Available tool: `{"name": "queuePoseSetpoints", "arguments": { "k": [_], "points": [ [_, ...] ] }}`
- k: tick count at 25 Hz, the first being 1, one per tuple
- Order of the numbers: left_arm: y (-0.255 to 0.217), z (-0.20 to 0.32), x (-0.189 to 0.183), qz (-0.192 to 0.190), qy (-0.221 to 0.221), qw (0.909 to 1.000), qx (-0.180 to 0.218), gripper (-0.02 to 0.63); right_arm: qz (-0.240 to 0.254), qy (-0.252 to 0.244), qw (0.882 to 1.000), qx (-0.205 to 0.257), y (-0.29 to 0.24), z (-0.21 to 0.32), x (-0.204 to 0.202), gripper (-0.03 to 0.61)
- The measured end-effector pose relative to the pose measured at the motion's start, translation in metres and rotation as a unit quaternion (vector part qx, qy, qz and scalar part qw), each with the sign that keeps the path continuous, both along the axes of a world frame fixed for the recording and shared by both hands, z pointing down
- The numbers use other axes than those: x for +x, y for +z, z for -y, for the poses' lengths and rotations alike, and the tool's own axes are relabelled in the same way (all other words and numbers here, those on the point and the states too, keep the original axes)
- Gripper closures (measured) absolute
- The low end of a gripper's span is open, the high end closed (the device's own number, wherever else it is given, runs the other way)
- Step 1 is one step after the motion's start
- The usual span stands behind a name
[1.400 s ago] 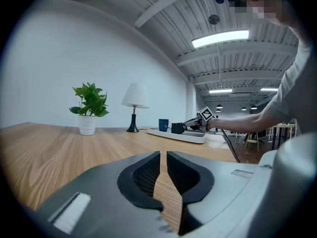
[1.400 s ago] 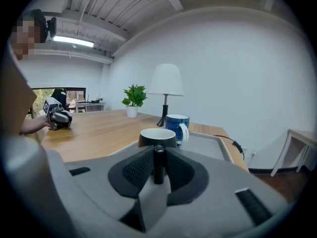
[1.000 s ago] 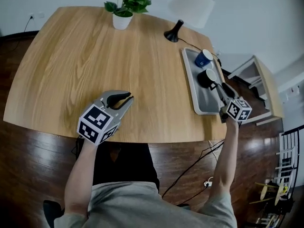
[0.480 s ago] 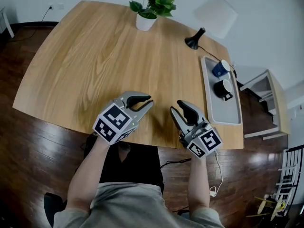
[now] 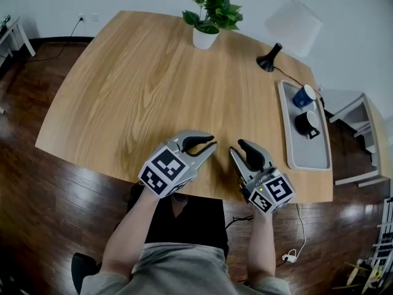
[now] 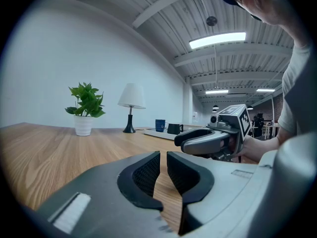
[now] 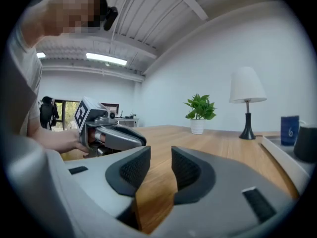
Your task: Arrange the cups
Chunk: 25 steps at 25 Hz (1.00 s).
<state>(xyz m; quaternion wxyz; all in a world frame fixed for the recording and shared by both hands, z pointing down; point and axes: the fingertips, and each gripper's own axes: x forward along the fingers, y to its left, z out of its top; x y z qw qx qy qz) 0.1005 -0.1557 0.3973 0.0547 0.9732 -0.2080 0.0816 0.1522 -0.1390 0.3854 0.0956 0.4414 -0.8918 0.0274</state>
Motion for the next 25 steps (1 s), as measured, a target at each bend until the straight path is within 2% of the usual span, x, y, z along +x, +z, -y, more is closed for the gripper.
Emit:
{"name": "queuePoseSetpoints", "arguments": {
  "k": [3,14,25],
  "points": [
    [0.0,-0.0008,-0.0003,0.001,0.003,1.0,-0.001,0.561,0.03,0.011,0.999,-0.013,0.0001,0.0014,0.005,0.453],
    [0.0055,-0.0018,0.0023,0.014,0.017,0.9997,-0.011,0.56,0.031,0.011,0.999,-0.015,0.0026,0.0018,0.0035,0.453],
    [0.0027,-0.0016,-0.0003,0.004,0.016,0.9998,-0.006,0.56,0.03,0.008,0.999,-0.015,0.0047,0.0034,0.0017,0.453]
  ]
}}
